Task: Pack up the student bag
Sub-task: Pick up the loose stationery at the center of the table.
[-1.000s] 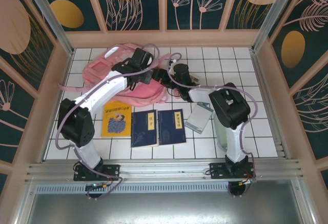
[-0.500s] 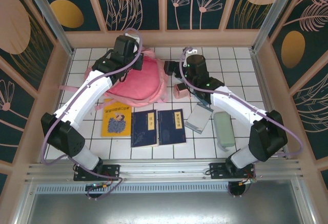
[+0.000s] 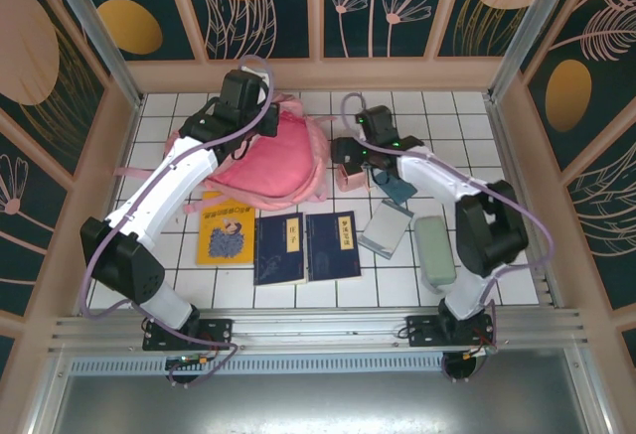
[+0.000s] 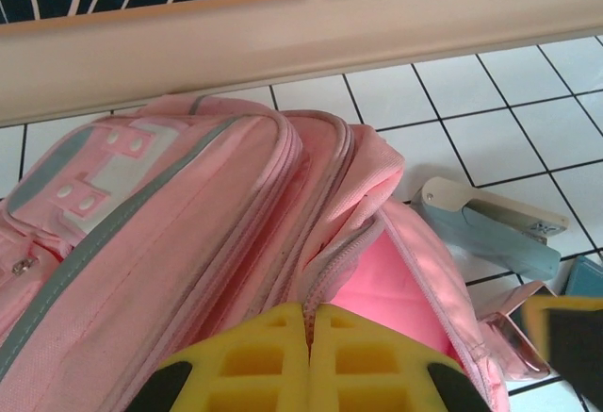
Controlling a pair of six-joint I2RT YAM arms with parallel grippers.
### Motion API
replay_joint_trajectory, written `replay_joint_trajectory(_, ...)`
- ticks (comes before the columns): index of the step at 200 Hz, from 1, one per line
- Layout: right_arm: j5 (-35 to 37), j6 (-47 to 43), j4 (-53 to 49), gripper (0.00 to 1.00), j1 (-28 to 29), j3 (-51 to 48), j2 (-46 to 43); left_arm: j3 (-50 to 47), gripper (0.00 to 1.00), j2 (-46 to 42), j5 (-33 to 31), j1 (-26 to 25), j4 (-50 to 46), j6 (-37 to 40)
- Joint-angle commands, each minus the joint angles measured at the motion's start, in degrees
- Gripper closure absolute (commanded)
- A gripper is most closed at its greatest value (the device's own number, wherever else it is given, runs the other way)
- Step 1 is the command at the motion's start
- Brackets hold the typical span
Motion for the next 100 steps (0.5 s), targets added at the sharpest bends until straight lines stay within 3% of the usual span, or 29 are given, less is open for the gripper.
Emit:
replay_joint_trajectory(1, 2.35, -3.02, -9.75, 0.01, 1.44, 3.95, 3.44, -0.34, 1.0, -3.72, -0.22, 1.14, 6.09, -1.19)
replay_joint_trajectory(59, 10.44, -2.53, -13.47, 0.01, 5.17, 9.22, 9.79, -2.2, 1.0, -5.31, 0.46, 2.04, 6.73, -1.48)
replay_joint_trajectory(100, 10.45, -1.89, -12.79, 0.06, 5.71, 8.09, 11.32, -1.84, 1.0, -5.7, 0.08, 2.19, 6.54, -1.52)
